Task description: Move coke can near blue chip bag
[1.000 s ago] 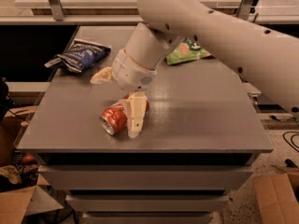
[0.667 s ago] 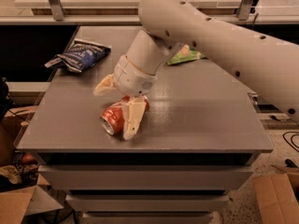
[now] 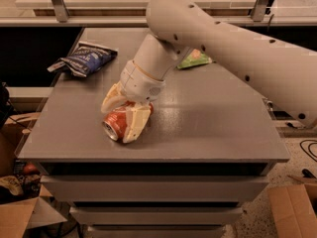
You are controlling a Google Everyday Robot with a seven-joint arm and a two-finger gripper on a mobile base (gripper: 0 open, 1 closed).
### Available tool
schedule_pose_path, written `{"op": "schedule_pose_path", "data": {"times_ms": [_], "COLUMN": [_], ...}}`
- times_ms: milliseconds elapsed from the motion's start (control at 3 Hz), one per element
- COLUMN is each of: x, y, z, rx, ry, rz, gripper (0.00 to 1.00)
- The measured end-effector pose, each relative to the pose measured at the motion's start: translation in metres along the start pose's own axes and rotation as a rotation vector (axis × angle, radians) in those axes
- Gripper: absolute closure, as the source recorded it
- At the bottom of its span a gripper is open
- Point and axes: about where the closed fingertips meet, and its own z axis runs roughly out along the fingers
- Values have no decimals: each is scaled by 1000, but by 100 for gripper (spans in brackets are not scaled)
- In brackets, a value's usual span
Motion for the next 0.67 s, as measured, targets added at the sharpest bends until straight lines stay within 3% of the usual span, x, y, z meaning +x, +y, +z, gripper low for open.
{"op": "schedule_pose_path", "data": {"times_ms": [333,667], "x": [-1,2], "y": [0,-8], "z": [-1,-8], "rx": [0,18], "ry": [0,-3], "rz": [0,-4], "gripper": [87,100]}}
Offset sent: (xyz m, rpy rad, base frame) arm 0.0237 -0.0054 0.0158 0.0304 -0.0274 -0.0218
